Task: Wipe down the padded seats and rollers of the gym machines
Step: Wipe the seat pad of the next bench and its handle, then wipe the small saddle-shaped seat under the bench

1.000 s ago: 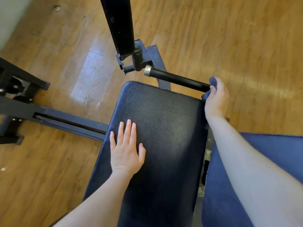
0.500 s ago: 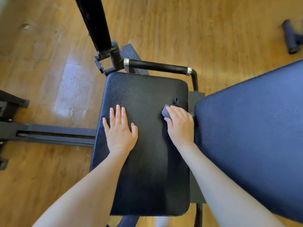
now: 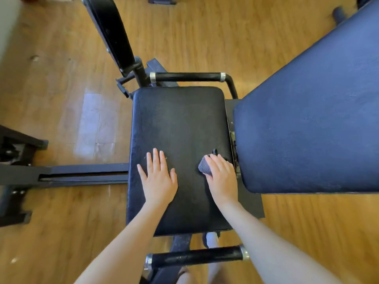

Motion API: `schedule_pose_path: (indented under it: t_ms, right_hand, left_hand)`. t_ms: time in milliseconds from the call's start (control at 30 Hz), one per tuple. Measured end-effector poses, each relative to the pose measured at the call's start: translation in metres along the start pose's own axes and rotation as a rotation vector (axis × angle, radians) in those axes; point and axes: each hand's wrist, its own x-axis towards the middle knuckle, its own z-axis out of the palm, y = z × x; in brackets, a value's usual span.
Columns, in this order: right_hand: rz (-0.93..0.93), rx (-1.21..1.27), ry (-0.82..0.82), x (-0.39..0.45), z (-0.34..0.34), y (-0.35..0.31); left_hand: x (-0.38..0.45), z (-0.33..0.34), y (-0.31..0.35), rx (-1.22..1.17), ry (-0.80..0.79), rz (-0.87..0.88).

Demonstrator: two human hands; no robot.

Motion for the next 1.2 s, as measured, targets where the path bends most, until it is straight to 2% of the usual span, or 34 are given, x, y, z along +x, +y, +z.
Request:
schedule_pose_path:
  t_ms: [100, 200, 300, 400, 633, 833, 900, 1000, 1200]
  right_hand:
    - [-0.027, -0.011, -0.089, -0.037, -0.010, -0.001]
    - [-0.065, 0.006, -0.094, -0.028, -0.020, 0.003]
    - [-0.020, 0.034, -0.083, 0.000, -0.025, 0.000]
    - [0.058, 0.044, -0.177, 0.008, -0.014, -0.001]
    - [0.065, 0.043, -0.170, -0.060, -0.008, -0.018]
    - [0.078, 0.010, -0.344, -0.102, -0.022, -0.030]
    - [0.090, -0.005, -0.401, -0.112, -0.032, -0.028]
    - [0.176, -0.016, -0.376, -0.131, -0.055, -0.016]
    - [0.355, -0.032, -0.356, -0.174, -0.111, 0.034]
  left_hand:
    - [-0.032, 0.007, -0.001, 0.025, -0.041, 0.044]
    - [-0.057, 0.014, -0.008, 0.026, -0.061, 0.098]
    - [-0.075, 0.019, -0.013, 0.030, -0.073, 0.132]
    - [-0.080, 0.017, -0.014, 0.040, -0.123, 0.151]
    - [-0.079, 0.002, -0.020, 0.123, -0.247, 0.218]
    - [-0.089, -0.010, -0.013, 0.143, -0.364, 0.230]
    - [-0.102, -0.017, -0.008, 0.191, -0.373, 0.291]
    - [-0.126, -0.027, 0.010, 0.284, -0.342, 0.412]
    - [-0.167, -0.032, 0.090, 0.386, -0.310, 0.661]
